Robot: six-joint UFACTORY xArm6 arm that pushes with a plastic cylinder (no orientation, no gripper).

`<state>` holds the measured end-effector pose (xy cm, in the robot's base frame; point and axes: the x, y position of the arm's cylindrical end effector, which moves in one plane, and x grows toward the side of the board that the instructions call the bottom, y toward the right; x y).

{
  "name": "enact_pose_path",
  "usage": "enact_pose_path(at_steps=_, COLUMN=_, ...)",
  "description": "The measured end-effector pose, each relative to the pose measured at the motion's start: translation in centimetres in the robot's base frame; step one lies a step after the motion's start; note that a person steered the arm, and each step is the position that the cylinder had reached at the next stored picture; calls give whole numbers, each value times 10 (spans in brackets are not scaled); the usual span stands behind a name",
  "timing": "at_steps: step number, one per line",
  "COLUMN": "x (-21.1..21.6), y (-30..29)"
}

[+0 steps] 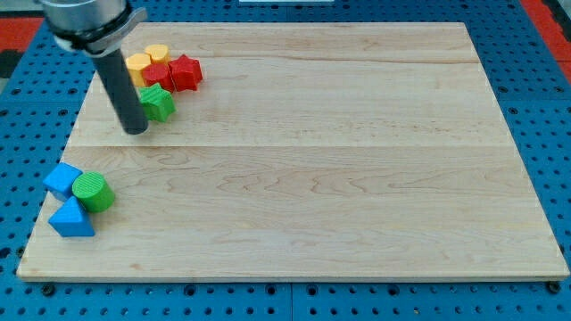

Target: Push the green star and blue cube to the bottom of the group of blocks

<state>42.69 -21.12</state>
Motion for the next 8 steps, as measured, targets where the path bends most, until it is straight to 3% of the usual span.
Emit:
enact_pose_path(at_steps=1, x=-4, y=-12)
enact_pose_path(at_steps=2, x=-29, y=30)
enact_pose_path(at_steps=3, x=-42, y=37)
enact_pose_path(at_steps=4, x=2, y=38)
enact_pose_path(at_steps=5, x=76, y=98)
enact_pose_path(at_steps=6, x=149, y=80)
enact_pose_path(at_steps=7, x=191, y=26)
enact_pose_path(at_steps=8, x=184, y=-27)
